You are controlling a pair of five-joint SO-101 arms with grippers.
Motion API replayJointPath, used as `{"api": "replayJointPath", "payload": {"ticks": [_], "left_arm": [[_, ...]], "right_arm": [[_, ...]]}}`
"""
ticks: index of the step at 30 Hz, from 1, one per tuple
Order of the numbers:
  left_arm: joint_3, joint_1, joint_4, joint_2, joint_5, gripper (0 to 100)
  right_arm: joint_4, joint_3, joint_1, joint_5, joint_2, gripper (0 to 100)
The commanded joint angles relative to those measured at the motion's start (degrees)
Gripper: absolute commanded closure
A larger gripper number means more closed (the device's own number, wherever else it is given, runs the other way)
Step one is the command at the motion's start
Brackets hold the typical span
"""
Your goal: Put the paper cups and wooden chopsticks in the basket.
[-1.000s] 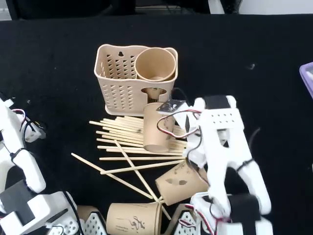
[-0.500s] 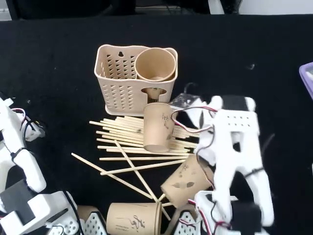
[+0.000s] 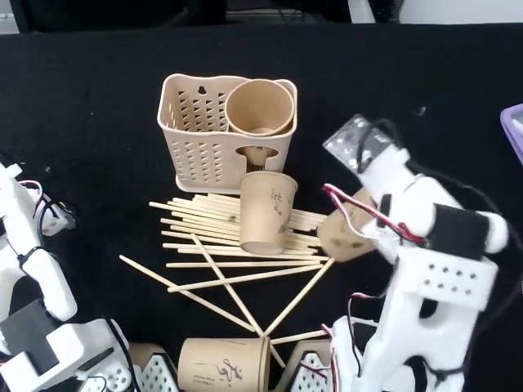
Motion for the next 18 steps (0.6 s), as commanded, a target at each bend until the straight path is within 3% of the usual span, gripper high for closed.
{"api": "replayJointPath", "payload": {"ticks": [1,8,12,18], "left_arm": [[-0.31,0.40,-0.62,-1.67,0.18,79],[0.48,0.40,-0.70,-1.76,0.18,79],[0.40,0.48,-0.79,-1.76,0.18,79],[0.48,0.40,-0.79,-1.76,0.18,79]], "right_arm": [[-8.62,-1.45,3.96,0.70,-1.27,98.8],[-31.56,15.69,13.98,0.70,-1.27,98.8],[-34.29,21.32,15.47,5.63,-1.27,98.8],[-36.75,29.49,12.84,5.98,-1.71,98.7]]}}
